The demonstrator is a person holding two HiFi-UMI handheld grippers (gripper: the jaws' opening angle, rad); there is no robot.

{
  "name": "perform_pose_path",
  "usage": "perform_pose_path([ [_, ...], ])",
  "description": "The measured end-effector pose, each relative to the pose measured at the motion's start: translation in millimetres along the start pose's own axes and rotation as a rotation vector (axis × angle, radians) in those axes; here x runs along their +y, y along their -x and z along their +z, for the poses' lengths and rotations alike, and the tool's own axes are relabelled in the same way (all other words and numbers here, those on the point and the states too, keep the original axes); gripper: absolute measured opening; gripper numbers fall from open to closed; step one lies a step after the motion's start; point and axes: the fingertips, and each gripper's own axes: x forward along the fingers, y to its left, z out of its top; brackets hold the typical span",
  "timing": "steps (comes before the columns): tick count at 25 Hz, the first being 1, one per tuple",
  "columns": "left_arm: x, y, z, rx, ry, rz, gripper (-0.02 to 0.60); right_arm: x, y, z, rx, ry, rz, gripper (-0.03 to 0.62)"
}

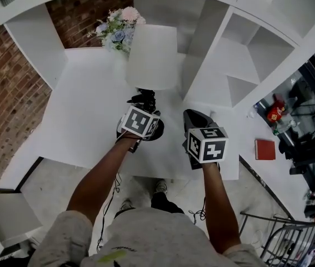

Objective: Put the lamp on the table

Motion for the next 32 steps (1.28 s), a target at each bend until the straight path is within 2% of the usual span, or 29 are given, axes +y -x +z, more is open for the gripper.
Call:
perform_pose_path([
  [16, 10.7, -29.6, 10.4, -0.060, -0.043, 0.036, 0.100, -2.6, -22.2, -8.5, 0.039, 0.049, 0.064, 0.005],
  [27, 14.7, -46.7, 21.6, -0.088, -0.058, 0.081, 0.100, -14.4, -29.4, -15.7, 0.047, 0.062, 0.092, 0.005],
  [32, 18.9, -51.8, 35.1, -0.123, -0.095, 0.116, 0.098, -20.4, -34.1, -15.7, 0.049, 0.073, 0.108, 0.005],
])
